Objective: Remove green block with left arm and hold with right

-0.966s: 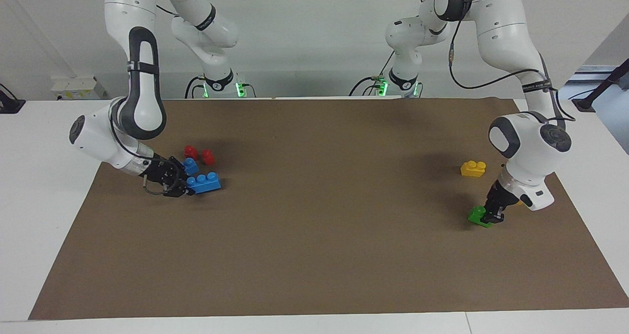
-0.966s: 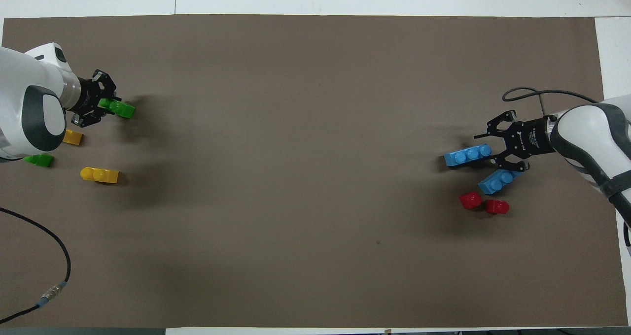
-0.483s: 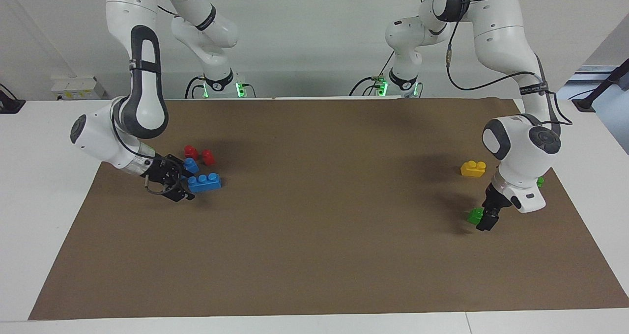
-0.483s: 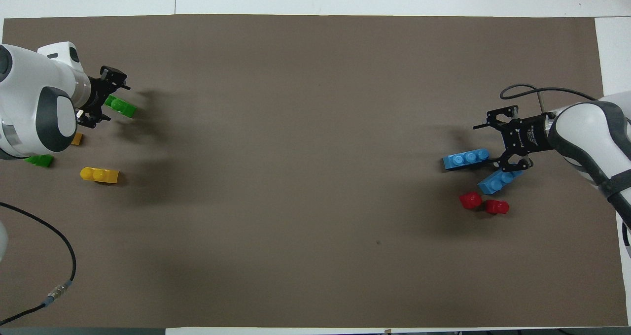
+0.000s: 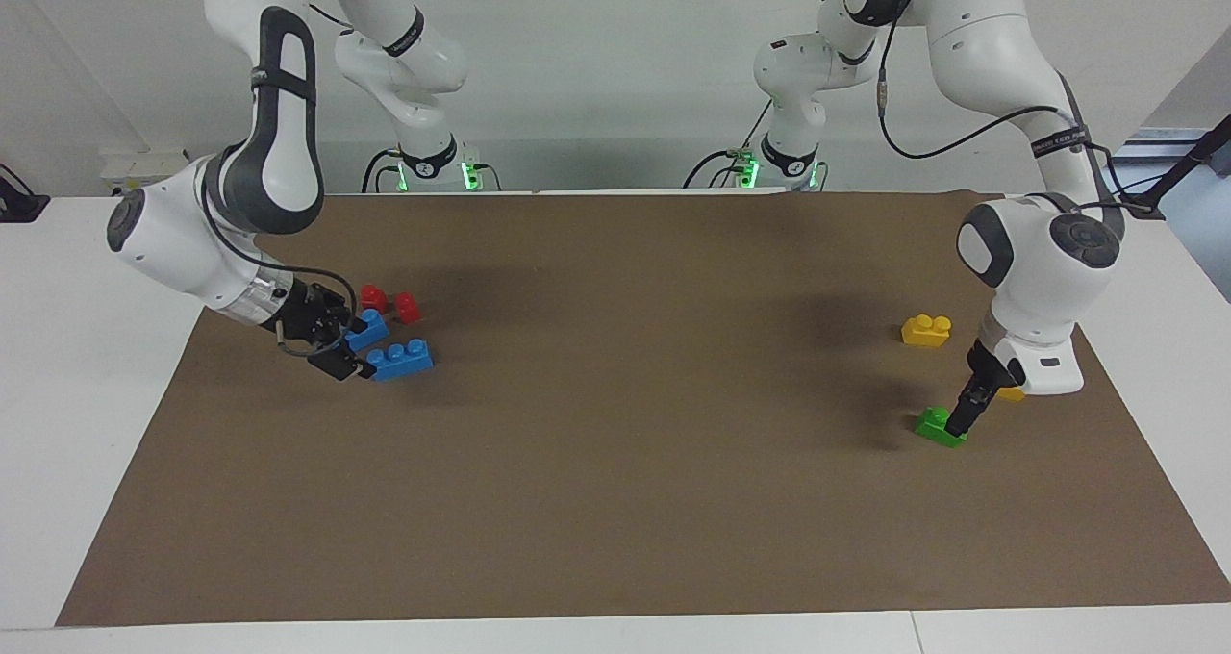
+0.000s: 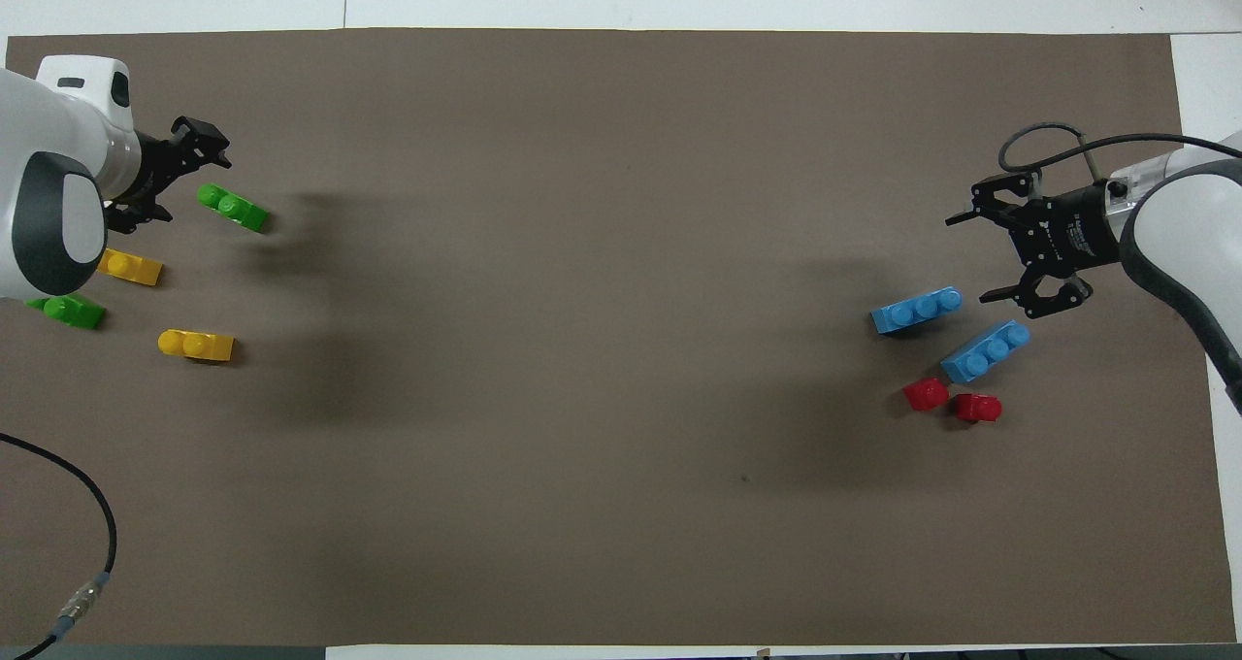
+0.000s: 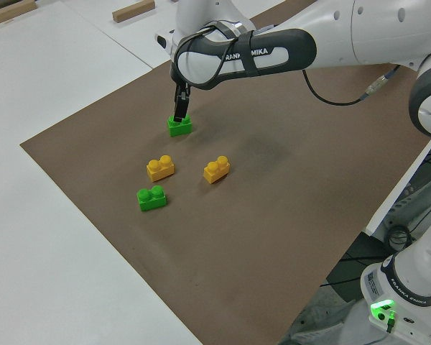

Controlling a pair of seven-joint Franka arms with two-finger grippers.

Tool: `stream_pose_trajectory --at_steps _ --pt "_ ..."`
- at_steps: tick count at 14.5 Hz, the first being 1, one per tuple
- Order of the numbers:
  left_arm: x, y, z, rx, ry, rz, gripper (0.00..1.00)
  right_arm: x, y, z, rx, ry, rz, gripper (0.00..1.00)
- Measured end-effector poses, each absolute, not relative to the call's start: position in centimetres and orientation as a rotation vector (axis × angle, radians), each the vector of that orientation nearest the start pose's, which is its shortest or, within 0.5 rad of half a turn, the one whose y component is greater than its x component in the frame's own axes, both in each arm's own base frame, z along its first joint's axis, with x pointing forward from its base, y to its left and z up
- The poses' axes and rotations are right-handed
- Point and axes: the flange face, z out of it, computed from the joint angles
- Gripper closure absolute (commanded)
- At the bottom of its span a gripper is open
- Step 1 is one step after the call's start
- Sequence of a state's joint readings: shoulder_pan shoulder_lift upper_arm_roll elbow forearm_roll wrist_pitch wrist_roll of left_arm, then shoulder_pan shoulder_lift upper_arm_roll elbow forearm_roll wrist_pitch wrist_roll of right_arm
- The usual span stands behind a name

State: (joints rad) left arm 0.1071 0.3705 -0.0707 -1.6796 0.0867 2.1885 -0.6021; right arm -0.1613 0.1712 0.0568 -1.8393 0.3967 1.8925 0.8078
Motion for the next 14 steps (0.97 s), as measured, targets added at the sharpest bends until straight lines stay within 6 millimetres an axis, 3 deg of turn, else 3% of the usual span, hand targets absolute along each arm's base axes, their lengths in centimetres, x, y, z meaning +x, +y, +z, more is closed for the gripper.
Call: stream_pose_trajectory --at_steps 4,7,9,11,14 --pt "64.9 2.3 46.6 -3.025 -0.686 -0.16 0.0 57.4 0.0 54.1 -2.731 1.103 0.16 0.0" --pt "62.2 0.7 51.8 -3.045 -0.5 -0.063 0.0 54.9 1.6 59.9 -2.94 0.711 0.027 0.0" --pt "60.0 0.3 55.1 -3.065 -0.389 -0.026 0.0 53.5 1.8 62.0 -3.03 0.462 -0.022 0.0" --pt "57.9 0.0 57.8 -3.078 -0.316 0.009 0.0 53.0 1.3 62.7 -3.082 0.297 -0.043 0.0" --pt "56.8 0.0 59.2 -3.078 -0.29 0.012 0.0 53.0 0.7 62.6 -3.127 0.214 -0.048 0.0"
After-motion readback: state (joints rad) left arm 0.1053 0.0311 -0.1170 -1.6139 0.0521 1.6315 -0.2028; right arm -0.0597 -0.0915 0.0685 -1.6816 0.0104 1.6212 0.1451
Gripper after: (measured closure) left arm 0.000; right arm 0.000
